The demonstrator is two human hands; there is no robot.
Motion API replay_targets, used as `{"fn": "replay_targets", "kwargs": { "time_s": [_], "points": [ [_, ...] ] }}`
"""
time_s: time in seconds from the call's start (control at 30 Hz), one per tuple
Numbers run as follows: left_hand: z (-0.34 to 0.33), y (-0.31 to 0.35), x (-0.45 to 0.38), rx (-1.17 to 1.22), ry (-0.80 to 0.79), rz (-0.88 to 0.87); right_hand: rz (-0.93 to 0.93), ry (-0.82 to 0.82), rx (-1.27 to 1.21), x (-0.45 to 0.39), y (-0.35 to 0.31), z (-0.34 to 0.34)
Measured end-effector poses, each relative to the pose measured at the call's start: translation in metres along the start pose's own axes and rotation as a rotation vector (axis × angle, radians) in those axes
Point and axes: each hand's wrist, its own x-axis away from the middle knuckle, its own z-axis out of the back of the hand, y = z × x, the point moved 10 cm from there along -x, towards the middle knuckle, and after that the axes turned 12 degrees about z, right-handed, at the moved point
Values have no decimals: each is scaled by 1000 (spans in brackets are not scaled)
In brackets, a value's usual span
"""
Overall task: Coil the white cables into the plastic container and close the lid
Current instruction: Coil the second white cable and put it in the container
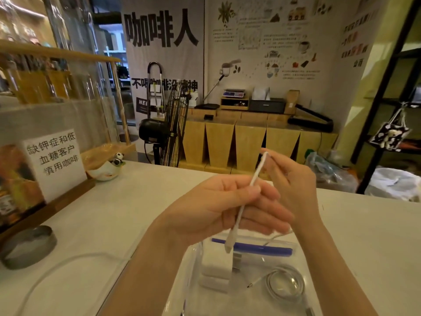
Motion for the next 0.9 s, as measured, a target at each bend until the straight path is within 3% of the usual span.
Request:
{"fn": "replay_targets", "kwargs": {
  "time_s": [0.17, 0.3, 0.57, 0.9],
  "points": [
    [37, 22, 6, 332, 187, -261, 60, -453, 59, 14, -23, -54],
    [69, 21, 12, 485, 325, -356, 99, -652, 137, 32, -43, -83],
    [108, 17, 28, 494, 512, -399, 149, -825, 150, 53, -51, -104],
    [110, 13, 31, 264, 706, -370, 163, -892, 238, 62, -48, -108]
  ]
}}
